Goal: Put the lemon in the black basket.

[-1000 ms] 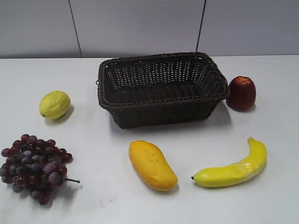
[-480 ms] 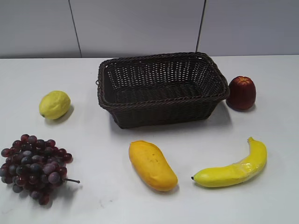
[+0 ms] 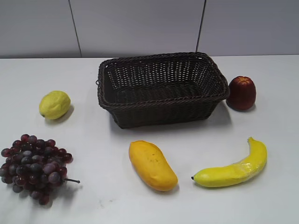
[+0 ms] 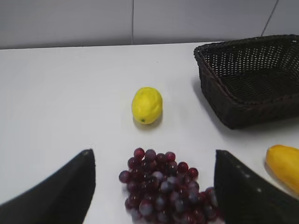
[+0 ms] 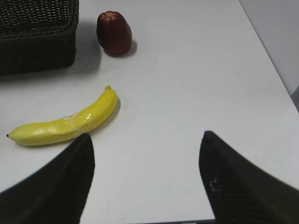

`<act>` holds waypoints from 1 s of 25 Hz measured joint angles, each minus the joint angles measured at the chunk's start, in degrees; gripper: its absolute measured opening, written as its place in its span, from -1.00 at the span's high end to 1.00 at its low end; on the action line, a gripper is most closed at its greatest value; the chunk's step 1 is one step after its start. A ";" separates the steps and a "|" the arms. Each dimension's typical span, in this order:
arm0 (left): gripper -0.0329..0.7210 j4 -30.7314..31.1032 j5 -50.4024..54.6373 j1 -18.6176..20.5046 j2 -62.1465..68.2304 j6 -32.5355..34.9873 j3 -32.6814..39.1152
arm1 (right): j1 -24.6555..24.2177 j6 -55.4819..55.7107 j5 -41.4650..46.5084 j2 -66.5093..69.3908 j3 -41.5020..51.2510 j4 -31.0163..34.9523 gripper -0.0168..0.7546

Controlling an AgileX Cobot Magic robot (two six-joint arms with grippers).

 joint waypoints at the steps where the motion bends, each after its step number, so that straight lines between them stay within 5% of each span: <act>1: -0.68 -0.43 -1.96 0.00 4.51 0.00 -0.53 | 0.00 0.00 0.00 0.00 0.00 0.00 -0.52; 14: -0.86 -2.33 2.38 0.00 57.92 3.05 -28.19 | 0.00 0.00 0.00 0.00 0.00 0.00 -0.52; 25: -0.87 -4.49 8.03 0.00 81.44 8.51 -47.28 | 0.00 0.00 0.00 0.00 0.00 0.00 -0.52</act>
